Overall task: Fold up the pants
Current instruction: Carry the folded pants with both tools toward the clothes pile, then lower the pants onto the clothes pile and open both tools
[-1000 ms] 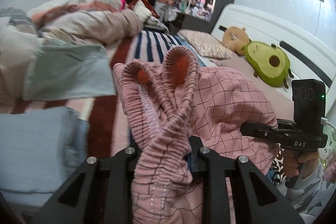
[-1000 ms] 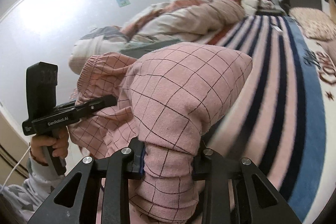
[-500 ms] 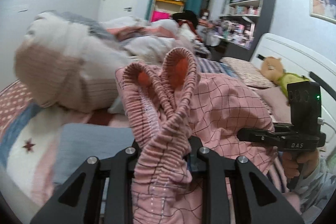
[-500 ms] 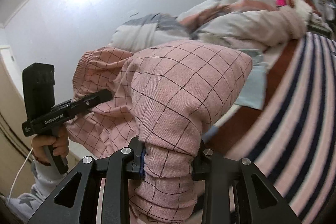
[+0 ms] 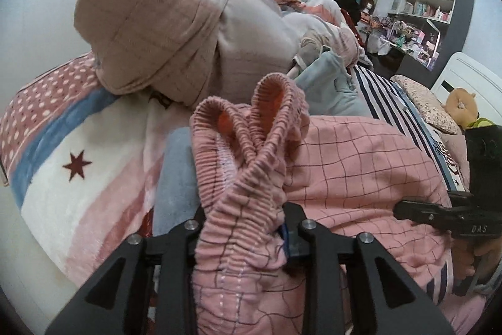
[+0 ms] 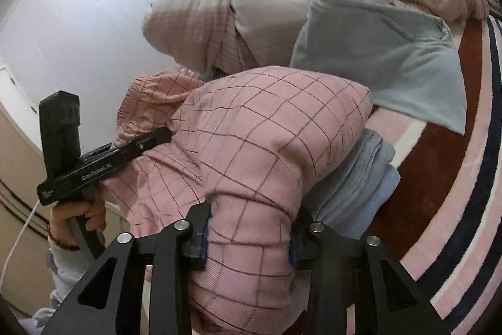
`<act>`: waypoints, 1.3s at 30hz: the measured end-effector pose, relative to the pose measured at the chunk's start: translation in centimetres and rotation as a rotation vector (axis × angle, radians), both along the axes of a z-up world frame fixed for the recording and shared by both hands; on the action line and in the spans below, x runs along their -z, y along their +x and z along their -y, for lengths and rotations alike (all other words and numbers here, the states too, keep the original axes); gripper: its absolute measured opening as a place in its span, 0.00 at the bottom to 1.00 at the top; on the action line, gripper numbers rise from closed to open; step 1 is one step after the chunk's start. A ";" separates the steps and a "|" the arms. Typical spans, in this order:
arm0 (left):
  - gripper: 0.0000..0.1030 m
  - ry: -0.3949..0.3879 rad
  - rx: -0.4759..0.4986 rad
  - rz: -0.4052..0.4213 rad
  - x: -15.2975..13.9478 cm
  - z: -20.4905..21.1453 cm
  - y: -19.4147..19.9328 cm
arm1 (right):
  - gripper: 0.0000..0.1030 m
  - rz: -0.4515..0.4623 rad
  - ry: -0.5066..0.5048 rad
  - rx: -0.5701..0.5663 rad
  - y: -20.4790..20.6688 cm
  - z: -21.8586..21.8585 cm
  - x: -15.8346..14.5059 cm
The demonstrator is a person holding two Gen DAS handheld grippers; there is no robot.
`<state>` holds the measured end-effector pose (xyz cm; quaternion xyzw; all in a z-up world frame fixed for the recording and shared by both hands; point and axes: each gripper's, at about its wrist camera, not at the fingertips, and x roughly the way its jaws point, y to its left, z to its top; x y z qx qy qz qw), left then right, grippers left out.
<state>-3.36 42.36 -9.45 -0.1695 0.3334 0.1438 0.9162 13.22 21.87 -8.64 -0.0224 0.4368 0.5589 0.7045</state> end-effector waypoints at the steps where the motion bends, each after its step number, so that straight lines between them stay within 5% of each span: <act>1: 0.27 0.000 -0.005 0.002 0.0 -0.1 0.1 | 0.32 0.004 -0.002 0.000 0.0 0.0 0.1; 6: 0.31 0.020 -0.015 -0.008 -0.3 0.2 0.1 | 0.36 0.018 -0.016 0.000 -0.5 0.0 -0.3; 10: 0.50 0.051 -0.049 0.002 -1.5 0.8 -0.3 | 0.44 0.043 -0.026 -0.009 -0.8 0.4 -1.0; 20: 0.61 0.149 -0.079 0.054 -5.5 4.0 -2.5 | 0.58 0.128 -0.027 0.004 -2.3 4.9 -3.3; 29: 0.78 0.223 -0.010 0.137 -9.3 12.4 -3.0 | 0.73 0.192 0.006 0.079 -3.6 11.7 -5.4; 39: 0.86 0.190 0.158 0.278 -10.5 24.4 -0.6 | 0.90 0.306 0.045 0.311 -5.1 25.0 -7.6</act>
